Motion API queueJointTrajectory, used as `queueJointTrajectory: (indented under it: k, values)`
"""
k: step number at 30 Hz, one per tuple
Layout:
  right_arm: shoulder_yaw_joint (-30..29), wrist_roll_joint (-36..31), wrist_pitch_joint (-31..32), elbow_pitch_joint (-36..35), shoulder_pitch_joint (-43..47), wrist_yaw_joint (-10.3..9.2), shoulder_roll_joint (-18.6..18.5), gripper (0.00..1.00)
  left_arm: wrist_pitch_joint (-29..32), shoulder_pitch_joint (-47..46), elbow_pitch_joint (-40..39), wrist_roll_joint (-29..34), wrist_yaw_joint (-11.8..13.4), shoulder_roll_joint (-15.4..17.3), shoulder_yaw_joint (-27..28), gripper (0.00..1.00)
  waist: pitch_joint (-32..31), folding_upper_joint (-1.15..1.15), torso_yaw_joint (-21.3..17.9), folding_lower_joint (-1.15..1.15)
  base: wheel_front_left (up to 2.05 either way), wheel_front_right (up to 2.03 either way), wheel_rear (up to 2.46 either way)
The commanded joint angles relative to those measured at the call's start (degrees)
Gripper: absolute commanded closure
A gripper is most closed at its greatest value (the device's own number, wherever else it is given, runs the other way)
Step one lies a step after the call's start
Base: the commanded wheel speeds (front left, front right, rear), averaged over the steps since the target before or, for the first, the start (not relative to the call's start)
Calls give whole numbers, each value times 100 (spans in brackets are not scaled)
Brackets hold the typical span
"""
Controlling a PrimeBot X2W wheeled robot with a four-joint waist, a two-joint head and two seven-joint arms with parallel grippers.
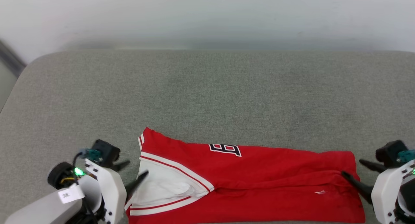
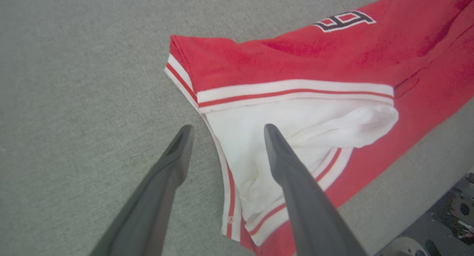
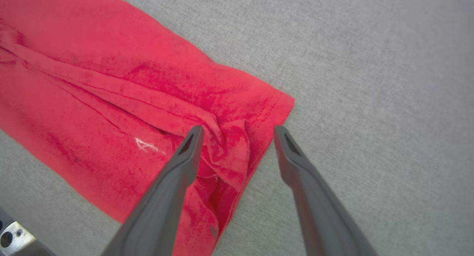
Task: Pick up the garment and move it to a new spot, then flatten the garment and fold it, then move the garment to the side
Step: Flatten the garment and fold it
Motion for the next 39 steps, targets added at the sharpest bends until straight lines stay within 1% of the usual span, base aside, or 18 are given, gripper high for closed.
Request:
queueJointTrajectory:
  k: [1,5,7,9,12,14,16,20,21,24,27,30,34,37,39]
  values:
    - [-151,-52,-114,-188,89,-4,-62,0,-404,86,5,113,213,-14,157,0,-73,0,-12,1,0,0,0]
    - [-635,-77,-229,-567,210,-4,-164,0,-1330,254,7,314,712,-61,451,0,-141,0,-31,1,0,0,0]
    - [-954,-67,-274,-682,277,-4,-88,0,-1710,333,13,375,948,-95,602,0,-151,0,-34,1,0,0,0]
    - [-1289,-91,-301,-693,365,-4,31,0,-1928,453,19,449,1181,-167,762,0,-144,0,-39,1,0,0,0]
    - [-1826,-75,-298,-540,494,-4,302,0,-2056,633,-7,675,1535,-333,1078,0,-123,0,-15,1,0,0,0]
    - [-2129,13,-225,-420,612,-3,508,0,-2079,759,-119,925,1721,-510,1421,0,-98,0,19,1,0,0,0]
    - [-2377,92,-136,-293,713,-4,648,0,-2082,1009,-222,1263,1821,-690,1752,0,-73,0,54,1,0,0,0]
    - [-2582,234,121,-26,824,-4,842,0,-2086,1490,-372,1978,2020,-1028,2505,0,-15,0,81,1,0,0,0]
    - [-2582,234,121,-26,824,-4,842,0,-2086,1490,-372,1978,2020,-1028,2505,0,-15,0,81,1,0,0,0]
    - [-2607,300,288,215,891,-3,965,0,-2081,1878,-461,2423,2057,-1334,3079,0,20,0,118,1,0,0,0]
    - [-2582,462,397,381,952,-3,1080,0,-2082,2172,-551,2839,2017,-1663,3673,0,55,0,168,1,0,0,0]
    - [-2514,648,517,503,1040,-3,1183,0,-2081,2476,-607,3270,1892,-1990,4182,0,84,0,207,1,0,0,0]
    - [-2358,914,768,588,1100,-3,1302,0,-2082,2773,-649,3809,1652,-2415,4766,0,129,0,229,1,0,0,0]
    - [-2222,1329,1035,601,1203,-2,1490,0,-2082,2991,-693,4169,1477,-2709,5130,0,138,0,247,1,0,0,0]
    - [-2088,1572,1258,548,1258,-2,1549,0,-2082,3105,-695,4364,1376,-2899,5350,0,146,0,254,1,0,0,0]
